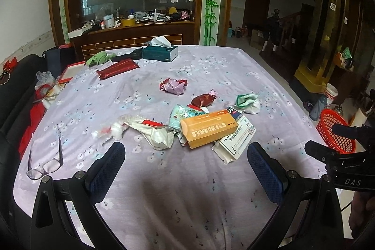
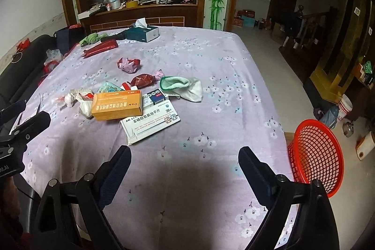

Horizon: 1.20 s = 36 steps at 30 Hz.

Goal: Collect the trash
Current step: 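Move both tools toward the orange medicine box on the table, then grasp the orange medicine box with the left gripper while the right gripper grasps the white glove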

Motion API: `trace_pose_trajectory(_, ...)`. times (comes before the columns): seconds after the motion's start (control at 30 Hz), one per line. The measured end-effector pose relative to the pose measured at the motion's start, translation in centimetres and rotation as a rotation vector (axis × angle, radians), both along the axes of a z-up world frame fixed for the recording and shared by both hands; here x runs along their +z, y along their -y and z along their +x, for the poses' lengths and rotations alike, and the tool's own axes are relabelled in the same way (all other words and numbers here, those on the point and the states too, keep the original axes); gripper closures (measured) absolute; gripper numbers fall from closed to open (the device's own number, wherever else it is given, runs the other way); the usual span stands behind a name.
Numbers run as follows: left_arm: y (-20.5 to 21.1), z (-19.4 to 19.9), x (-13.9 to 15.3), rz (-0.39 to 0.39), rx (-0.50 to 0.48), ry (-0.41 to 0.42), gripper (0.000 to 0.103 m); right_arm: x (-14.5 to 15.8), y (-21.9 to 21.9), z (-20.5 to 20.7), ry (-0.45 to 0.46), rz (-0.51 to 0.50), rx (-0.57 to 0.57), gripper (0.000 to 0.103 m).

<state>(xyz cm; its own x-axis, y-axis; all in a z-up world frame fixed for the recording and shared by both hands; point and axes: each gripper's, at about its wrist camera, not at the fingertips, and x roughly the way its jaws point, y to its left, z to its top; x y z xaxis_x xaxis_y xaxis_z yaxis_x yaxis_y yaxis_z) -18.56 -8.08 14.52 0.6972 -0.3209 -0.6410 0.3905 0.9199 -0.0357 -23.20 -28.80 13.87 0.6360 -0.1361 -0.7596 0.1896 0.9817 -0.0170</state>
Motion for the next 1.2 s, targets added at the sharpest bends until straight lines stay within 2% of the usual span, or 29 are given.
trace_pose_trajectory(0.8,1.2,1.1,0.2,0.009,-0.028,-0.013,0.0,0.0,0.7,0.5,-0.011,0.025,-0.022,0.008)
trace_pose_trajectory(1.2,2.2,4.6,-1.2,0.055,-0.139,-0.064,0.0,-0.5,2.0,0.2,-0.035,0.063,-0.059,0.008)
